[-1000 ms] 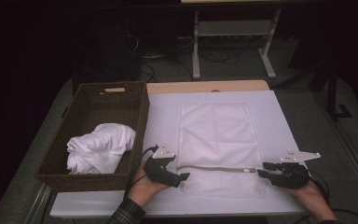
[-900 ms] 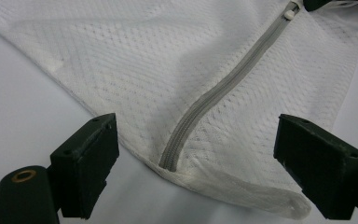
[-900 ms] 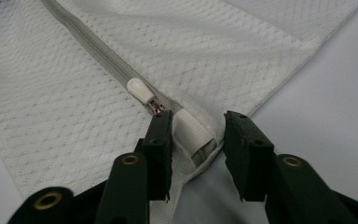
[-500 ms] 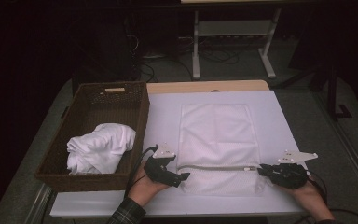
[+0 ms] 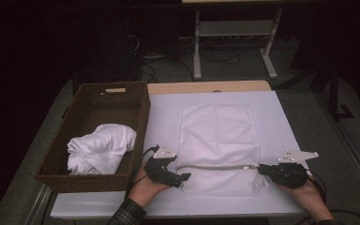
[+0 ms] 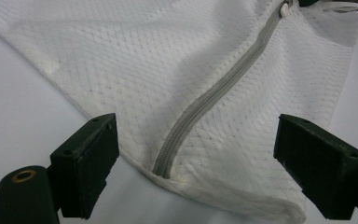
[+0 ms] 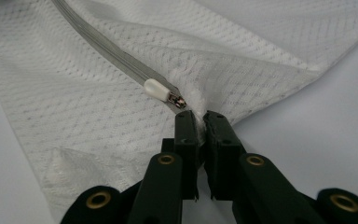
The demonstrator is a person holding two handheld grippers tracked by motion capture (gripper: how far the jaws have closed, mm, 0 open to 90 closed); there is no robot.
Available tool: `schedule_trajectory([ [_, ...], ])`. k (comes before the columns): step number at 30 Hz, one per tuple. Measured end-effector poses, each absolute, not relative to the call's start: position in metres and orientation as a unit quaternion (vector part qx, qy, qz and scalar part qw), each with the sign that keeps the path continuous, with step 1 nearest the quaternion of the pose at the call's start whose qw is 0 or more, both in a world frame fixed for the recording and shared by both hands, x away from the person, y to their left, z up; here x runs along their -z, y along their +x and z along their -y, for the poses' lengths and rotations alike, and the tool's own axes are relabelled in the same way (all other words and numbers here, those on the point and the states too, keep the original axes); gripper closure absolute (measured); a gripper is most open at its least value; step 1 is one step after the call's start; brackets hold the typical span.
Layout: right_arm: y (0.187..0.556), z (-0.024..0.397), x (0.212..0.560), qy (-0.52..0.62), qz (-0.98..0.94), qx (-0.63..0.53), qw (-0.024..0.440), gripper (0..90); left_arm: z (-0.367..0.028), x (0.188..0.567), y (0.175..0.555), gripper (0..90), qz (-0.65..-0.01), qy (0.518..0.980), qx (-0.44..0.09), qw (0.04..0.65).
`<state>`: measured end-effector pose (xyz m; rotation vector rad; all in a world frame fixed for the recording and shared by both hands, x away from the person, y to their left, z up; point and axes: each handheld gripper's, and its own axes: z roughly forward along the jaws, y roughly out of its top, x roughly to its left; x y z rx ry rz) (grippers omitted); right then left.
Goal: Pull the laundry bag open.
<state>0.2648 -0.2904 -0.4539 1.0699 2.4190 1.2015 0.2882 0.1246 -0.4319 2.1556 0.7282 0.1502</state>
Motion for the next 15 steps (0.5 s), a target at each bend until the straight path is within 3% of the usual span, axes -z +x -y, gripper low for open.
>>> schedule_trajectory([
  [15,0.263,0.288,0.447,0.360,-0.818,-0.434,0.114,83.2,-0.114,0.423,0.286,14.5,-0.267,0.851,-0.048,0.449],
])
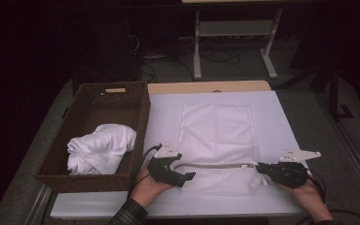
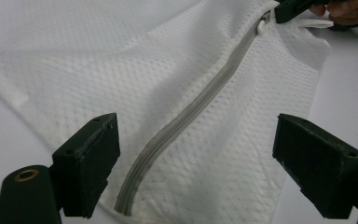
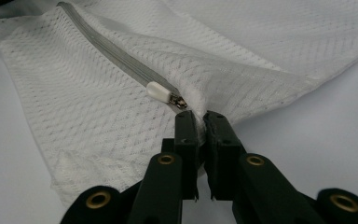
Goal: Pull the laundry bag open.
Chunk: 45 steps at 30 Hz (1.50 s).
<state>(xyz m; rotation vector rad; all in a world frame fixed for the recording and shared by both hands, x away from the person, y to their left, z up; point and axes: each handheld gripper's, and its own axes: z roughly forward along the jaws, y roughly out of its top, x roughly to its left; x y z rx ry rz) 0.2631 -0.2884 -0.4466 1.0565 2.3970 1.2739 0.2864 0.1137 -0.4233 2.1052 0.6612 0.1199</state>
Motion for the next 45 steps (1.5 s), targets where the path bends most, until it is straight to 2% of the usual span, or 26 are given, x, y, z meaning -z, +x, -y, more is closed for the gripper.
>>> schedule_trajectory([
  [43,0.263,0.290,0.444,0.365,-0.809,-0.447,0.113,83.2,-0.046,0.414,0.290,15.3,-0.202,0.856,-0.014,0.475],
  [45,0.263,0.289,0.444,0.364,-0.809,-0.448,0.111,83.1,-0.043,0.414,0.290,17.4,-0.195,0.858,-0.013,0.475],
])
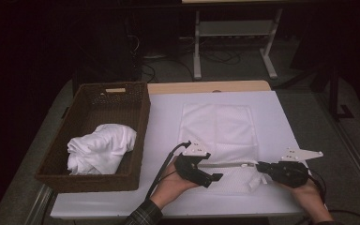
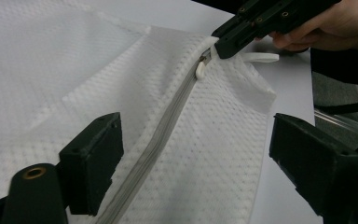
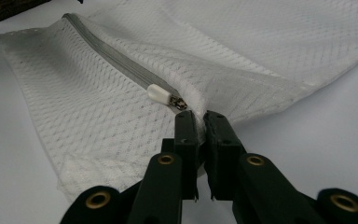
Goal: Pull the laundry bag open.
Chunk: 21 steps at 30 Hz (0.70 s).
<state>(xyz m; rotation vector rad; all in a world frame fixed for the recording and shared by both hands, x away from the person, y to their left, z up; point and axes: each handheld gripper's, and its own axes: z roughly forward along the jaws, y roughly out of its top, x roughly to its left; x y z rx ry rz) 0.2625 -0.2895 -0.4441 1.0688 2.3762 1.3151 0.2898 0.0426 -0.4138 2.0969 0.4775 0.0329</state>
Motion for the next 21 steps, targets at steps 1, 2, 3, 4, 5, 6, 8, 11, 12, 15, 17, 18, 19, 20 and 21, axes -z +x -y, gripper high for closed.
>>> schedule_trajectory([
  [1,0.262,0.289,0.444,0.363,-0.809,-0.448,0.111,83.2,-0.040,0.414,0.289,18.2,-0.192,0.859,-0.015,0.475],
  [2,0.262,0.289,0.444,0.363,-0.810,-0.448,0.110,83.2,-0.039,0.414,0.289,19.7,-0.191,0.859,-0.014,0.475],
  [3,0.262,0.289,0.444,0.362,-0.810,-0.448,0.110,83.2,-0.037,0.414,0.289,20.8,-0.186,0.861,-0.016,0.474],
  [4,0.262,0.289,0.444,0.361,-0.811,-0.448,0.108,83.2,-0.035,0.414,0.288,22.0,-0.185,0.861,-0.017,0.474],
  [5,0.262,0.288,0.444,0.361,-0.811,-0.448,0.108,83.1,-0.034,0.414,0.288,22.7,-0.183,0.861,-0.016,0.475],
  [6,0.261,0.288,0.444,0.361,-0.811,-0.448,0.106,83.2,-0.032,0.414,0.288,23.4,-0.182,0.861,-0.013,0.476],
  [8,0.260,0.287,0.443,0.359,-0.811,-0.449,0.107,83.2,-0.028,0.414,0.288,25.0,-0.179,0.860,-0.009,0.477],
  [11,0.259,0.285,0.442,0.354,-0.812,-0.451,0.105,83.2,-0.023,0.415,0.288,27.2,-0.173,0.861,-0.006,0.477],
  [12,0.259,0.284,0.442,0.353,-0.813,-0.451,0.105,83.1,-0.021,0.416,0.288,27.3,-0.174,0.861,-0.005,0.478],
  [15,0.258,0.283,0.442,0.350,-0.814,-0.451,0.105,83.1,-0.016,0.418,0.288,28.0,-0.172,0.862,0.002,0.478],
  [17,0.258,0.283,0.442,0.351,-0.814,-0.452,0.104,83.1,-0.013,0.419,0.288,29.9,-0.171,0.861,0.008,0.478],
  [18,0.258,0.283,0.441,0.350,-0.814,-0.452,0.104,83.1,-0.012,0.420,0.289,30.9,-0.170,0.862,0.010,0.477],
  [19,0.258,0.283,0.441,0.350,-0.813,-0.453,0.104,83.1,-0.011,0.420,0.289,32.0,-0.169,0.862,0.012,0.478],
  [20,0.257,0.283,0.441,0.350,-0.814,-0.453,0.104,83.1,-0.009,0.421,0.289,32.5,-0.167,0.862,0.015,0.478],
  [21,0.257,0.282,0.441,0.348,-0.814,-0.453,0.104,83.1,-0.008,0.422,0.289,33.6,-0.167,0.862,0.016,0.478],
])
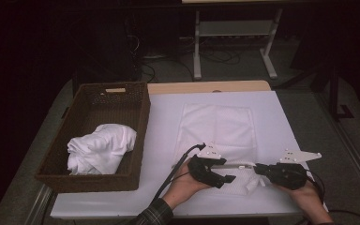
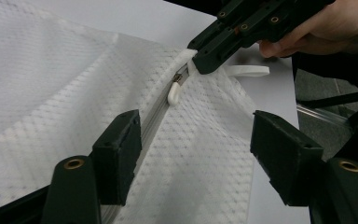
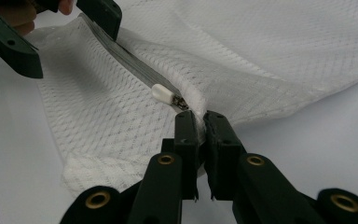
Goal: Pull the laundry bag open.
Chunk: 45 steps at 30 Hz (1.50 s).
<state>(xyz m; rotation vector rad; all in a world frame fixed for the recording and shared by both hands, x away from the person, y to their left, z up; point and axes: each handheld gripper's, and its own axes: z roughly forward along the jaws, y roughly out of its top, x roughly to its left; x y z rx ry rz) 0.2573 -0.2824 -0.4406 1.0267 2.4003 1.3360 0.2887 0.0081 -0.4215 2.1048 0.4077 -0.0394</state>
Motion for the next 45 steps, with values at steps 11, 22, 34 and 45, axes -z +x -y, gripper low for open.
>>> schedule_trajectory([
  [11,0.255,0.281,0.439,0.346,-0.814,-0.455,0.104,83.1,0.002,0.426,0.289,50.7,-0.159,0.864,0.017,0.478],
  [22,0.253,0.280,0.435,0.339,-0.811,-0.466,0.105,83.2,0.012,0.432,0.291,58.0,-0.157,0.869,0.016,0.470],
  [34,0.250,0.277,0.433,0.327,-0.808,-0.479,0.101,83.4,0.015,0.434,0.293,65.1,-0.154,0.870,0.021,0.469],
  [45,0.248,0.275,0.432,0.323,-0.808,-0.483,0.099,83.4,0.020,0.436,0.294,69.3,-0.153,0.871,0.027,0.466],
])
